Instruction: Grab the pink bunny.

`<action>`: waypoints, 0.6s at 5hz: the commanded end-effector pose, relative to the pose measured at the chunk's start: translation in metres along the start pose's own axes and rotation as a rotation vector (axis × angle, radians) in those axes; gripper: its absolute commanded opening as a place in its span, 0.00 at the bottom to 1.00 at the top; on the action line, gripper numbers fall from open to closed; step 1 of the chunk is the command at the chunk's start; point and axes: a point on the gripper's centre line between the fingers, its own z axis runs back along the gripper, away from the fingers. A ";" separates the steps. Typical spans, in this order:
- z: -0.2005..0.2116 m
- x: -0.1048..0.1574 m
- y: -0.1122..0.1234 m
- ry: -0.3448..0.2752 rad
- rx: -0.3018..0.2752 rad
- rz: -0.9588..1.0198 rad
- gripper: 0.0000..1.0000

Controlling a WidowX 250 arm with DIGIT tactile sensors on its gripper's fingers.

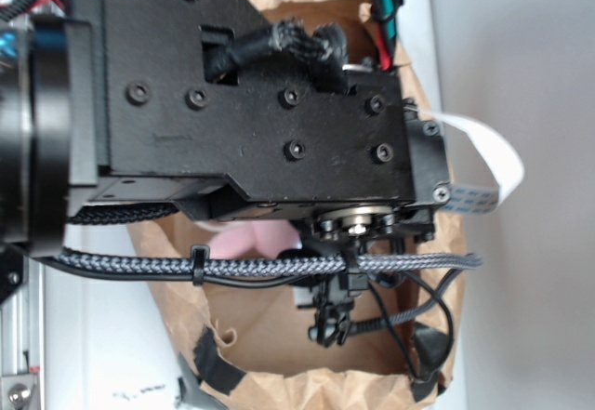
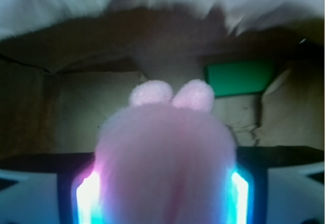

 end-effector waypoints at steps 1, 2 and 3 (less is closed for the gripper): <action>0.064 0.009 0.013 -0.118 -0.010 0.010 0.00; 0.076 0.003 0.010 -0.144 -0.056 -0.010 0.00; 0.078 0.001 0.007 -0.150 -0.063 -0.009 0.00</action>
